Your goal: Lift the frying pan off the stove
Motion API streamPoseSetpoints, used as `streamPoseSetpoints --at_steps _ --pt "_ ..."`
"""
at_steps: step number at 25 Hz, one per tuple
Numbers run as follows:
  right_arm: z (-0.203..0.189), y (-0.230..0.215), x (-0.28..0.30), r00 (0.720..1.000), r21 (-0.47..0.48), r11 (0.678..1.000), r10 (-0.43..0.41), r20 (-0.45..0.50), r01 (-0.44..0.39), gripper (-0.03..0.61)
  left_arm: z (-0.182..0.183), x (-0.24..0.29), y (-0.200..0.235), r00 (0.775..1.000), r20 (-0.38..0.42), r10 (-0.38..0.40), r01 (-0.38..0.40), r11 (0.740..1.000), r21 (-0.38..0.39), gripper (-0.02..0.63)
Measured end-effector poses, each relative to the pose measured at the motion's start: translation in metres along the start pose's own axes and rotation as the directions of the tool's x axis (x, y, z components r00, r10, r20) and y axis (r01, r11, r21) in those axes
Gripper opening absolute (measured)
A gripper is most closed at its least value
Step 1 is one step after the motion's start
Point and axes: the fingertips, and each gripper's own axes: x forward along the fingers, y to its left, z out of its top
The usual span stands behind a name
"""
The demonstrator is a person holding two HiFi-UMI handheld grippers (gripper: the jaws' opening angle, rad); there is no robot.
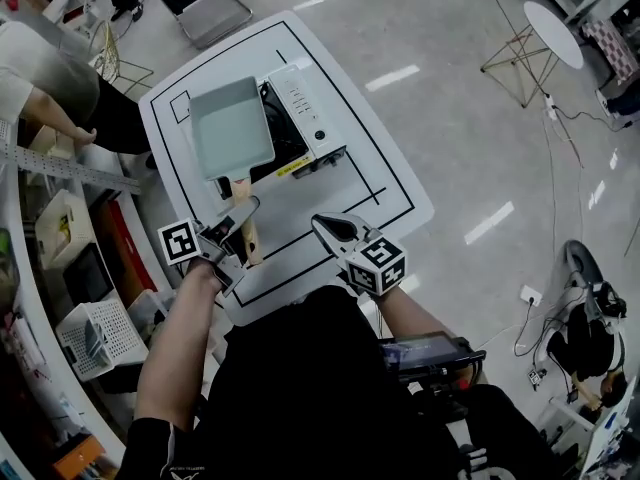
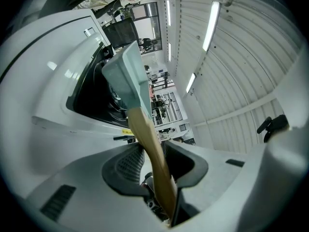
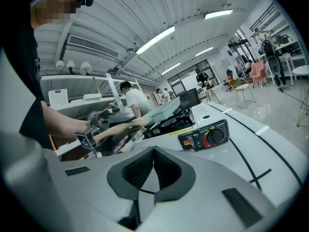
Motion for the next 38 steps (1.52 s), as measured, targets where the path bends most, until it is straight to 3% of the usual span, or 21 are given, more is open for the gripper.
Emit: streamPoseSetpoints --at_steps 24,38 --pt "-0.002 0.041 0.024 0.999 -0.014 0.999 -0.033 -0.007 0.033 0.026 0.010 -0.059 -0.013 0.999 -0.026 -0.045 0.046 0.998 0.053 0.133" --pt "-0.002 0.068 0.046 0.999 -0.054 0.999 0.004 -0.033 -0.005 0.026 0.020 -0.109 -0.020 0.998 0.042 -0.051 0.047 0.996 0.071 0.134"
